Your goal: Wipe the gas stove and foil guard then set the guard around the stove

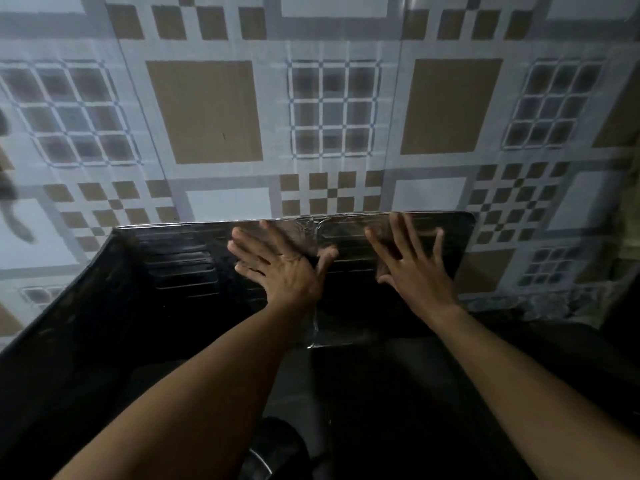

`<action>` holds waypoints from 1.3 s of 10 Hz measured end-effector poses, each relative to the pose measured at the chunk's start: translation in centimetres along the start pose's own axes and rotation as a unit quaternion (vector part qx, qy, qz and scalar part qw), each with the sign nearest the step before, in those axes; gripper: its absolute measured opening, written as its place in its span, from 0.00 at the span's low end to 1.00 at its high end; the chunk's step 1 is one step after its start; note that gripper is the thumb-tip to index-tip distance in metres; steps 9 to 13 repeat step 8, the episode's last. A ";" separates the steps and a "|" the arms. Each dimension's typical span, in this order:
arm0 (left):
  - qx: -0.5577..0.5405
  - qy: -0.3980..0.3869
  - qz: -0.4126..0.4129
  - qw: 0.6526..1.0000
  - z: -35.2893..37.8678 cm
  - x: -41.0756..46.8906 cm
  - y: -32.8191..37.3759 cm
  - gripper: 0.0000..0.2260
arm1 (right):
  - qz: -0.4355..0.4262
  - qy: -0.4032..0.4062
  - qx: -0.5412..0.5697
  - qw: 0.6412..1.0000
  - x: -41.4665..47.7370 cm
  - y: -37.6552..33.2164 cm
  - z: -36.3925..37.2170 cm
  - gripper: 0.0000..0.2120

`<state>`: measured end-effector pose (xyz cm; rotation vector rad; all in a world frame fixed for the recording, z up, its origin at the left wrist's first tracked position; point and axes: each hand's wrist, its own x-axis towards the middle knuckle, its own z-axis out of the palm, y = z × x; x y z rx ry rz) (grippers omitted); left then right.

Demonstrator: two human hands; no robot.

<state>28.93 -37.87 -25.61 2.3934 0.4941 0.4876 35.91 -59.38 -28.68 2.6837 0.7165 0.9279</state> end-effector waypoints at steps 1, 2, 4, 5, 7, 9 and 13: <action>-0.007 0.030 0.031 0.999 0.8 -0.1 -0.4 0.57 | -0.014 0.000 0.022 1.000 0.2 0.2 0.6 0.53; -0.001 0.059 0.033 0.998 1.3 -0.3 -0.4 0.57 | 0.002 -0.010 0.044 0.999 0.2 -0.3 0.8 0.45; -0.007 0.033 0.036 0.999 1.1 0.1 -0.6 0.57 | 0.027 -0.015 0.055 0.998 0.4 -1.1 0.7 0.38; 0.009 -0.023 -0.002 1.000 -0.1 0.0 0.1 0.59 | 0.017 -0.028 0.067 0.997 -0.2 -1.1 -0.8 0.38; 0.053 -0.167 -0.064 0.982 -6.3 -2.7 1.9 0.59 | 0.056 -0.059 0.106 0.991 -1.3 -0.5 -11.4 0.20; -0.021 -0.103 -0.020 0.994 -8.9 -5.6 2.7 0.47 | 0.093 -0.030 0.138 0.986 -2.6 0.7 -17.9 0.14; -0.021 -0.103 -0.020 0.994 -8.9 -5.6 2.7 0.47 | 0.093 -0.030 0.138 0.986 -2.6 0.7 -17.9 0.14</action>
